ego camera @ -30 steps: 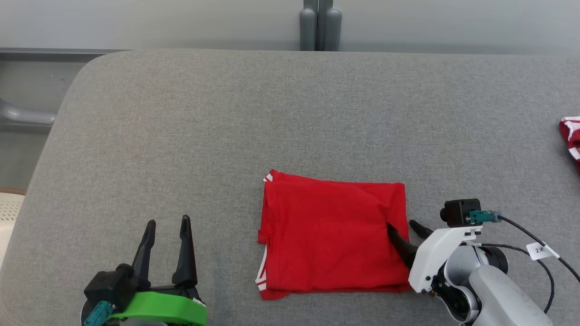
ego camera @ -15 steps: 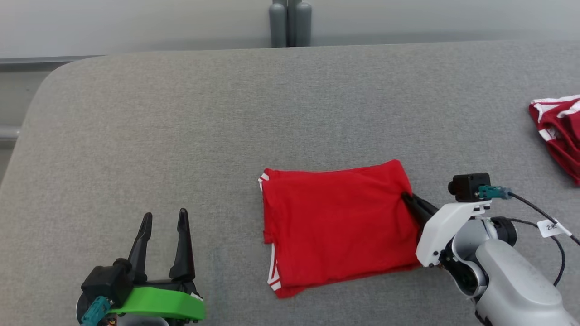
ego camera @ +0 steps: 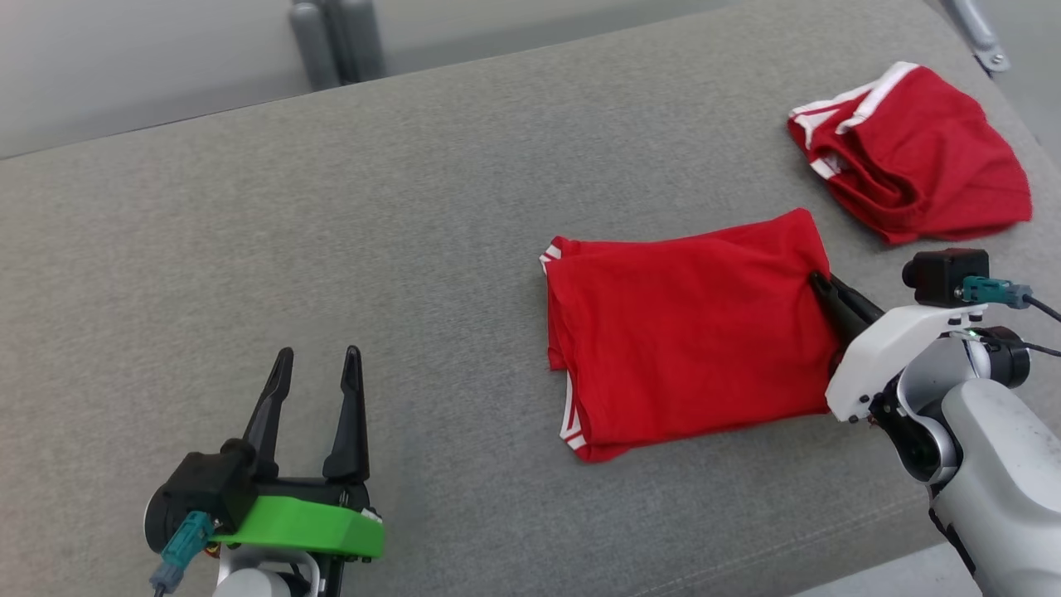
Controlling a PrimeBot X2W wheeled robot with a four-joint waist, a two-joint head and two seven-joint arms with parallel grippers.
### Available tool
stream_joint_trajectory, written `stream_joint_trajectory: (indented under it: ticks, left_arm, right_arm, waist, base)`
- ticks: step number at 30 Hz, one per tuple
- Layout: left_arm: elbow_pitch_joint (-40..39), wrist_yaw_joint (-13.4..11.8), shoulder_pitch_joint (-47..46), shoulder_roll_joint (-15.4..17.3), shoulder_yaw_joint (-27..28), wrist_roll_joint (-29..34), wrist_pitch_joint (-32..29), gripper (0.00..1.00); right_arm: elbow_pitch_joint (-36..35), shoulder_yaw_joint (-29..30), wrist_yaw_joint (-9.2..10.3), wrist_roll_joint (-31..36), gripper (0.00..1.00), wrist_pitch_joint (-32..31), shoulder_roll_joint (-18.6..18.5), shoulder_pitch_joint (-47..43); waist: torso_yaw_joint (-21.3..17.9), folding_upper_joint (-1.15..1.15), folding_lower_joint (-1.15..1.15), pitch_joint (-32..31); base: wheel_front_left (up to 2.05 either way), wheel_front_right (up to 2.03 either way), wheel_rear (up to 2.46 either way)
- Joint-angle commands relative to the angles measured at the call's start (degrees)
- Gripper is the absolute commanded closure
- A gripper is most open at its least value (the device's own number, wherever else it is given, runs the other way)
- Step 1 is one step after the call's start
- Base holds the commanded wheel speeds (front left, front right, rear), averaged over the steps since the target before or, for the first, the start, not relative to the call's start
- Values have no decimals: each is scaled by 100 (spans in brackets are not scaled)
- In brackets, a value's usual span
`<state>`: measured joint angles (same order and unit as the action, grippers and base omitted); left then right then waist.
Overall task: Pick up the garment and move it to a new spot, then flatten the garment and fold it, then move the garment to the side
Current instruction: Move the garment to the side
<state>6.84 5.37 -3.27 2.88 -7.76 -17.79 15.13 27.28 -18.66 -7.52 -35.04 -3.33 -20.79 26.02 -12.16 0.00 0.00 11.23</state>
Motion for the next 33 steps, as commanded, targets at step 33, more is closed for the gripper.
stream_joint_trajectory:
  ticks: [33]
  left_arm:
    - [22,36,-345,19,-129,-52,-2,0]
  right_arm:
    - [592,737,5,841,100,-319,-375,1664]
  waist:
    - [49,0,0,366]
  base:
    - [0,0,0]
